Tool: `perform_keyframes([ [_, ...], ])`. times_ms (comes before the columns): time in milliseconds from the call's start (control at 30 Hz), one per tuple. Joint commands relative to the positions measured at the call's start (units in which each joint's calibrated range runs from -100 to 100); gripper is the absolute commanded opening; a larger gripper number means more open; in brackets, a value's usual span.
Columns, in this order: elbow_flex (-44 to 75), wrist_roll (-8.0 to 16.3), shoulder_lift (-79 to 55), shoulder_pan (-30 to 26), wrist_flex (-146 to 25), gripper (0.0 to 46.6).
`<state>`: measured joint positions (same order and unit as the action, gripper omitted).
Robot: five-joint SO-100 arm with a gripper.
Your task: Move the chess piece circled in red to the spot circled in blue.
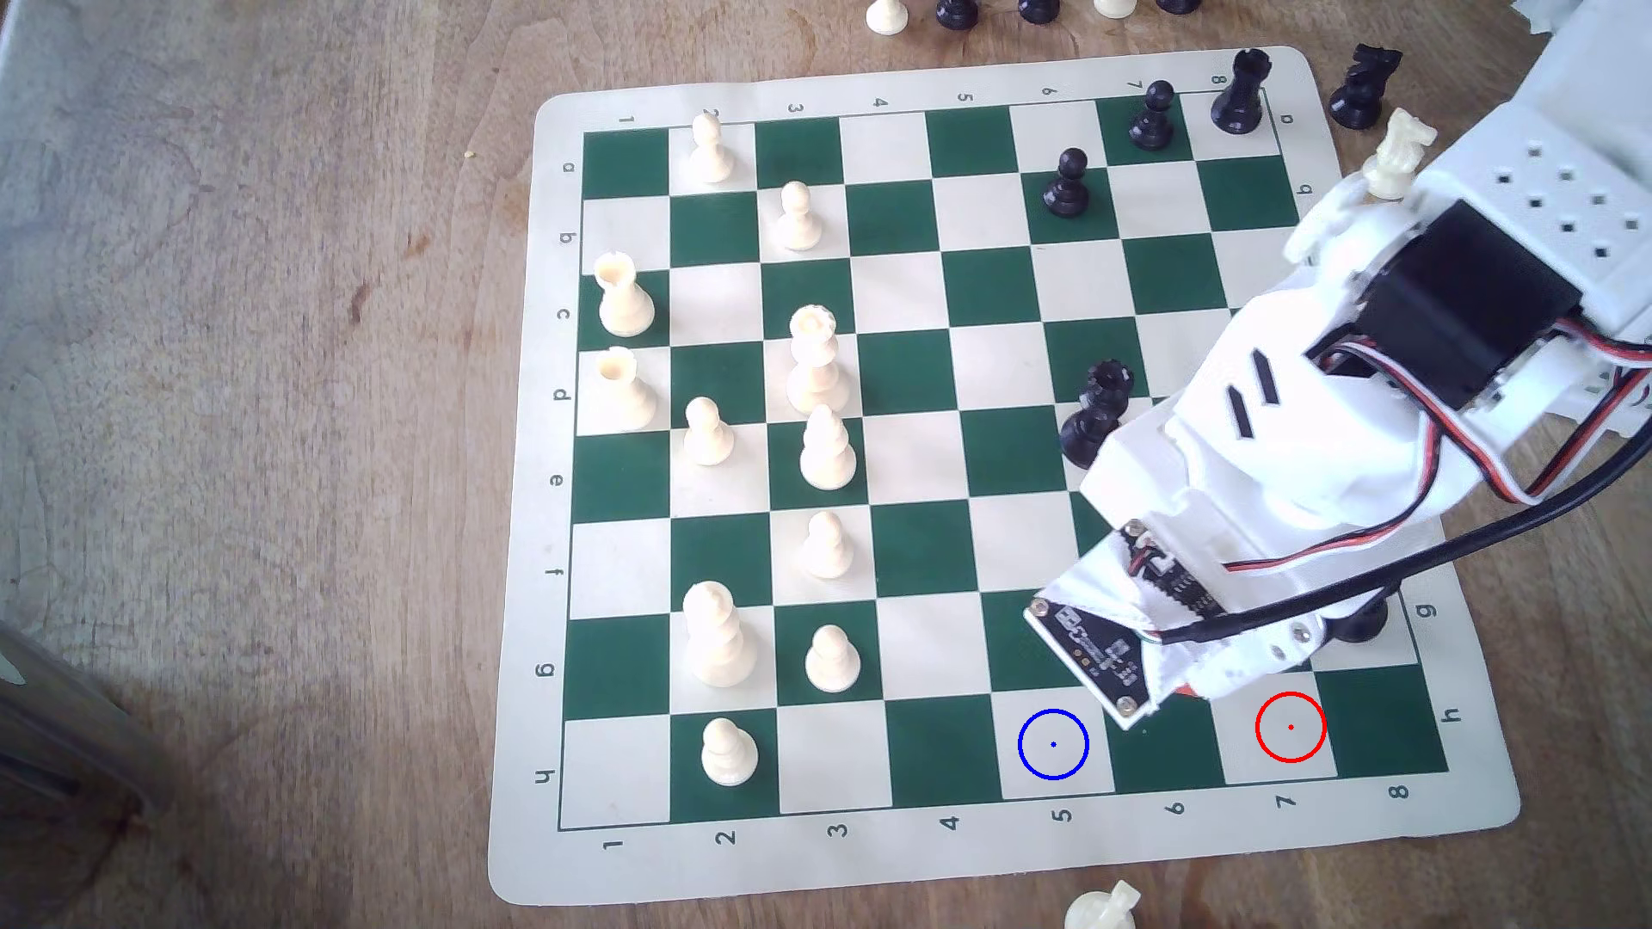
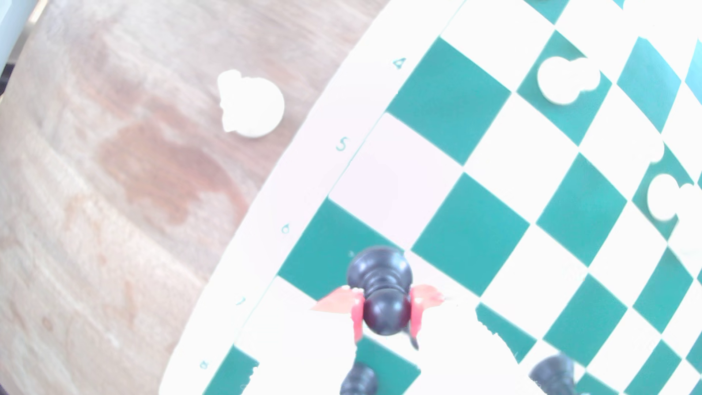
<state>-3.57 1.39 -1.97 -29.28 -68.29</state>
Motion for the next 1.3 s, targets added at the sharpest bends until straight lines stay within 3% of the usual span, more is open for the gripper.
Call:
perform_keyframes([
  [0,2.94,-0.1,-2.45,1.31,3.91,0.4],
  [533,14.36,0.29,-14.08,2.02,5.63,0.4],
  [1167,14.99,0.44,-16.37,1.71,5.31,0.4],
  [1200,14.99,0.39,-16.37,1.78,5.31,1.4],
  [1233,14.99,0.24,-16.37,1.78,5.22,7.7],
  [1267,14.99,0.2,-16.37,1.86,4.9,10.7],
])
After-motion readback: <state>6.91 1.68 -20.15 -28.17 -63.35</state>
